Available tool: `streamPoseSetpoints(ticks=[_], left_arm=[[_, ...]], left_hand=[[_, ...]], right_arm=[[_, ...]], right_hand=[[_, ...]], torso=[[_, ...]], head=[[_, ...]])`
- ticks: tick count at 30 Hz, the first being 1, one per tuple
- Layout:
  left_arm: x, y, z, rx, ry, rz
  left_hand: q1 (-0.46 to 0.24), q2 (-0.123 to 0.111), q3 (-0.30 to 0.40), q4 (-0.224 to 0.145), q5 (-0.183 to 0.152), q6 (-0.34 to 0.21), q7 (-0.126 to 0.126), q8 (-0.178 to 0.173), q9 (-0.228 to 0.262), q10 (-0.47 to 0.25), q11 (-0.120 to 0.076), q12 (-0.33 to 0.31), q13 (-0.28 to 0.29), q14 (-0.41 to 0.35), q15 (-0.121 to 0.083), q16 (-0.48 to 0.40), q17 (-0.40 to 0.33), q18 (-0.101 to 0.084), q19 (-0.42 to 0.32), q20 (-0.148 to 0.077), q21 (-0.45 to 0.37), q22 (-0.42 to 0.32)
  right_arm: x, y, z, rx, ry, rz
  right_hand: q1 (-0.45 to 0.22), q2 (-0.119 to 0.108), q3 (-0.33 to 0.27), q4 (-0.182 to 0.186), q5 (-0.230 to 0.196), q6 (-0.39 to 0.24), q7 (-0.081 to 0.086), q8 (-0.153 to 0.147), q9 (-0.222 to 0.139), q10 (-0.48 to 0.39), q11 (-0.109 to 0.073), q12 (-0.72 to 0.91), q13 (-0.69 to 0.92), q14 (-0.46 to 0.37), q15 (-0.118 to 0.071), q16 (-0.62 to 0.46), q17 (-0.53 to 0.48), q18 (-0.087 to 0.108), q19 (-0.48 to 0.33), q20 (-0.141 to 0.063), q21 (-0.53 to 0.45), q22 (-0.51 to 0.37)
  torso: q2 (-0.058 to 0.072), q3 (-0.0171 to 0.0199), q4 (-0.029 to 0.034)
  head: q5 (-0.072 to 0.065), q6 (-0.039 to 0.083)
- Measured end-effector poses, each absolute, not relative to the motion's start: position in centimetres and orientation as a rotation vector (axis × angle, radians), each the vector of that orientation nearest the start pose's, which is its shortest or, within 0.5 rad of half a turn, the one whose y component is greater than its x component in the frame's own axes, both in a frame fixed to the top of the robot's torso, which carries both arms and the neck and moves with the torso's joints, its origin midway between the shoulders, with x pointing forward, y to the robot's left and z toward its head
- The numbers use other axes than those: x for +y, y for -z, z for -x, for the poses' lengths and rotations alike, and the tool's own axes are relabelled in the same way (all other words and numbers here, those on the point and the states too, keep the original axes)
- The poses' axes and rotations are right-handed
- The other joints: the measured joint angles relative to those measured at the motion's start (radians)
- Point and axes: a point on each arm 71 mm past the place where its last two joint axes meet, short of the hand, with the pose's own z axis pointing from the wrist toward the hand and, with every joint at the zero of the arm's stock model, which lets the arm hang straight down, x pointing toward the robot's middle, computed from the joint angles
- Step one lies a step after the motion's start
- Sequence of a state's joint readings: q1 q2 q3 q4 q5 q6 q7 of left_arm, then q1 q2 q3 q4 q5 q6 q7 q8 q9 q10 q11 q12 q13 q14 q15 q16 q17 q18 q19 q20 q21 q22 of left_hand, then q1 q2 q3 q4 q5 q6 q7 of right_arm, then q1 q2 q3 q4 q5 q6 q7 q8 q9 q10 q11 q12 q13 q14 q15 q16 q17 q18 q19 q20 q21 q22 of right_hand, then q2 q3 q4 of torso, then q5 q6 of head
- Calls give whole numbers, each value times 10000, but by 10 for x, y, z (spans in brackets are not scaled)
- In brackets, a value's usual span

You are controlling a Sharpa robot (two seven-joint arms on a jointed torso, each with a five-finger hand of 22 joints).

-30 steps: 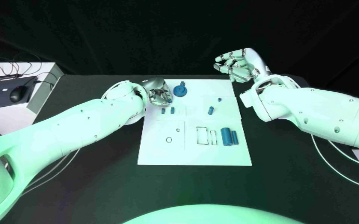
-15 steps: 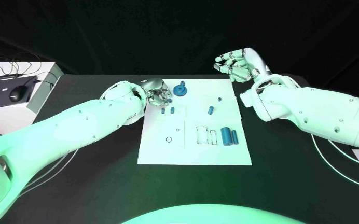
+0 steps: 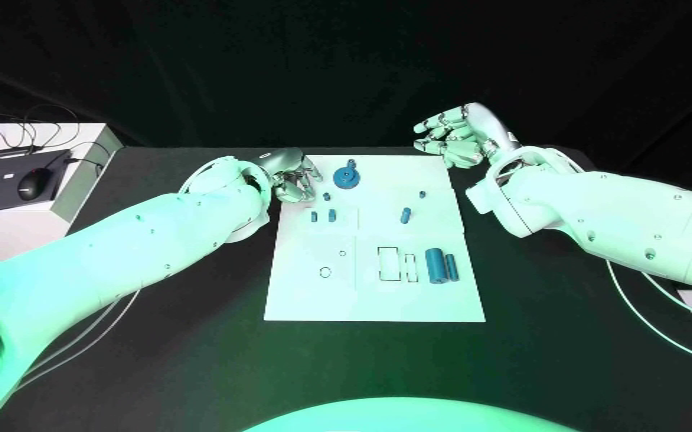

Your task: Assemble the parts on the task board

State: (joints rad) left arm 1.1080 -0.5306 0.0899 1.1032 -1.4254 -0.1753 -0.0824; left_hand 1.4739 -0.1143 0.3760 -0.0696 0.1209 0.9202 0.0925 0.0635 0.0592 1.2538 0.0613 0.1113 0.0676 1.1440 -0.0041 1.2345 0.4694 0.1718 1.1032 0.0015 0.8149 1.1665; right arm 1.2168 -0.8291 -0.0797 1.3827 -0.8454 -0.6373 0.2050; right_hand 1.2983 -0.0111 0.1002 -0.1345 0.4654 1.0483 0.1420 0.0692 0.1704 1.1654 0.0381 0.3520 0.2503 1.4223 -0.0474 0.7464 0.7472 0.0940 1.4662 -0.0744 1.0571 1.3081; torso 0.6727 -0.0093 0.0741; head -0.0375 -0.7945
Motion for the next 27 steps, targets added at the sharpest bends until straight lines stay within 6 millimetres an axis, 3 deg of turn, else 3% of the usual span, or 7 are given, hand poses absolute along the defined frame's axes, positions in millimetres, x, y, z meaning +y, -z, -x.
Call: streamPoseSetpoints(ticks=[2, 8, 13, 21, 23, 25, 27], left_arm=[[165, 222, -549, 17820, 6302, -130], [193, 207, -549, 17388, 7318, 1799], [215, 202, -544, 16980, 9070, 4488], [237, 210, -532, 16313, 11566, 8294], [240, 210, -529, 16120, 12023, 8768], [242, 210, -525, 15899, 12565, 9192], [242, 210, -521, 15742, 12971, 9459]], left_hand=[[-15, -15, 37, 66, 0, 177, 86, 0, 0, -236, 85, -66, -19, -219, 59, -229, -122, 0, -176, 59, -159, -67], [-205, -83, 60, 429, 0, 1191, 470, 0, 24, -952, 372, -127, -37, -1028, 284, -1372, -790, -24, -858, 242, -1072, -595], [-496, -80, -327, 799, 0, 1222, 503, 0, 24, -1229, 477, 35, -41, -1299, 440, -2545, -1544, -32, -1121, 436, -2156, -1402], [-572, -4, -1515, 1096, 0, 1222, 502, 0, 23, -1429, 535, 308, -40, -1564, 667, -4202, -2532, -420, -1354, 670, -3922, -2842], [-529, 142, -1926, 1175, 0, 1222, 502, 0, 23, -1461, 567, 359, -42, -1570, 672, -5047, -2956, -441, -1390, 814, -4630, -3485], [-475, 196, -2160, 1226, 0, 1222, 502, 0, 23, -1461, 567, 359, -56, -1515, 782, -5953, -3361, -651, -1529, 962, -5287, -4069], [-378, 293, -2424, 1294, 0, 1263, 460, 0, 30, -1458, 563, 210, -59, -1019, 888, -7412, -3855, -652, -1429, 1116, -6115, -4949]], right_arm=[[-248, 179, -512, 14046, -8718, -3699], [-248, 185, -513, 15001, -8258, -2460], [-244, 192, -514, 15657, -7449, -956], [-241, 205, -513, 16185, -5613, 1035], [-240, 207, -513, 16213, -5234, 1351], [-240, 210, -513, 16244, -4848, 1638], [-240, 212, -513, 16258, -4561, 1839]], right_hand=[[170, -16, 107, -193, -208, 73, 69, 0, -174, 237, 55, -711, -559, 30, 30, 0, -73, -1, 0, 0, 108, 0], [413, -90, 342, -563, -858, 320, -36, -38, -555, 685, 162, -2194, -1686, 187, 105, 122, -342, -17, -9, 66, 418, -1], [430, -88, 422, -643, -1135, 422, -67, -38, -748, 889, 207, -2847, -1863, 232, 77, 161, -506, -22, 0, 72, 600, -2], [309, -289, 453, -613, -1537, 473, -120, -38, -900, 570, 295, -2857, -1884, 323, 98, 204, -659, -24, -1, 72, 678, -3], [232, -446, 443, -580, -1600, 503, -152, -38, -921, 99, 389, -2856, -1883, 374, 150, 256, -688, -15, 0, 146, 559, -3], [273, -533, 361, -498, -1663, 478, -171, -38, -934, -233, 466, -2856, -1884, 332, 193, 277, -698, -13, 0, 180, 459, -4], [351, -645, 263, -312, -1717, 464, -186, -38, -951, -459, 548, -2857, -1884, 293, 232, 404, -746, -12, 11, 262, 445, -4]], torso=[[-5, 1, 1], [-18, 11, 6], [-30, 21, 13], [-25, 22, 20], [-14, 22, 15], [-11, 22, 13], [-6, 22, 13]], head=[[-1, 31], [-59, 139], [-239, 248], [-387, 331], [-407, 339], [-431, 343], [-462, 348]])
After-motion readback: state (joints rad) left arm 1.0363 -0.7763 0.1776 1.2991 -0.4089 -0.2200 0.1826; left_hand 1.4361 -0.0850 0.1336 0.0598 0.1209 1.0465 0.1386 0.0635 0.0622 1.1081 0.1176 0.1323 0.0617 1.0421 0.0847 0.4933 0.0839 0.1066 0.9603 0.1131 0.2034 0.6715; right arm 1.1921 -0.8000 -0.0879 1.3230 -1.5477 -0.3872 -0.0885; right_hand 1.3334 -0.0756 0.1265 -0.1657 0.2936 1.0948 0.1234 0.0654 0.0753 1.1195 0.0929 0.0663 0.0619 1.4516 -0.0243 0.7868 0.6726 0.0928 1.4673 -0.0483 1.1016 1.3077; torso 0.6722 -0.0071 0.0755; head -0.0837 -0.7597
